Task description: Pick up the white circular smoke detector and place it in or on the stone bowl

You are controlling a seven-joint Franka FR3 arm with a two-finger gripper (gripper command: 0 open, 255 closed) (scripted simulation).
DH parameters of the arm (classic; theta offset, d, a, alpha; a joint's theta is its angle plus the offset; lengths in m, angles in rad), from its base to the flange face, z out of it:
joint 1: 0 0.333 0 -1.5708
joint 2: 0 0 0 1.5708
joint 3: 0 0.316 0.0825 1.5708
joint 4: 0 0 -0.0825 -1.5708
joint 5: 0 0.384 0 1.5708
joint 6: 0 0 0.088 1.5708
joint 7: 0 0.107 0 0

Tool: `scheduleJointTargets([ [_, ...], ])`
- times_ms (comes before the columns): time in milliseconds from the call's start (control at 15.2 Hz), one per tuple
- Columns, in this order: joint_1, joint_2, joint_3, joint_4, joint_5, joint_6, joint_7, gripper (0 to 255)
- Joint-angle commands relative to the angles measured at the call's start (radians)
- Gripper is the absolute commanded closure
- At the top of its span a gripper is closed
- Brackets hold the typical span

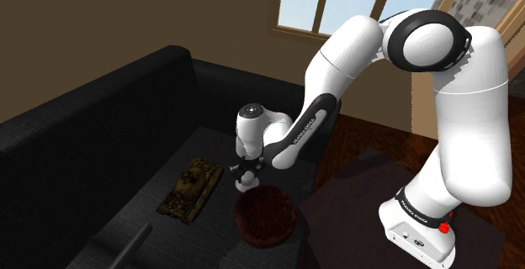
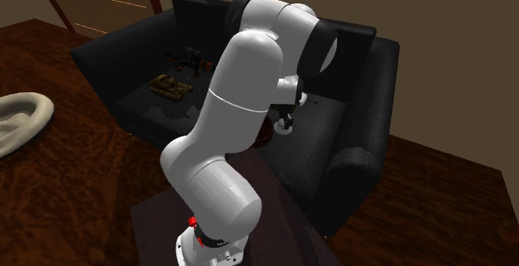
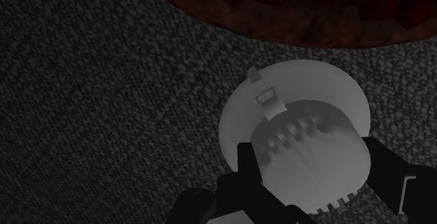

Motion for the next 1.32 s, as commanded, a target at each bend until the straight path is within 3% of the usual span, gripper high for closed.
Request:
scheduleJointTargets([
  [0, -0.001, 0.001, -0.001, 0.002, 0.0, 0.002, 0.0, 255],
  [396, -0.001, 0.001, -0.001, 0.003, -0.001, 0.002, 0.0, 255],
  [1254, -0.07, -0.159, 0.09, -0.035, 0.103, -0.117, -0.077, 255],
])
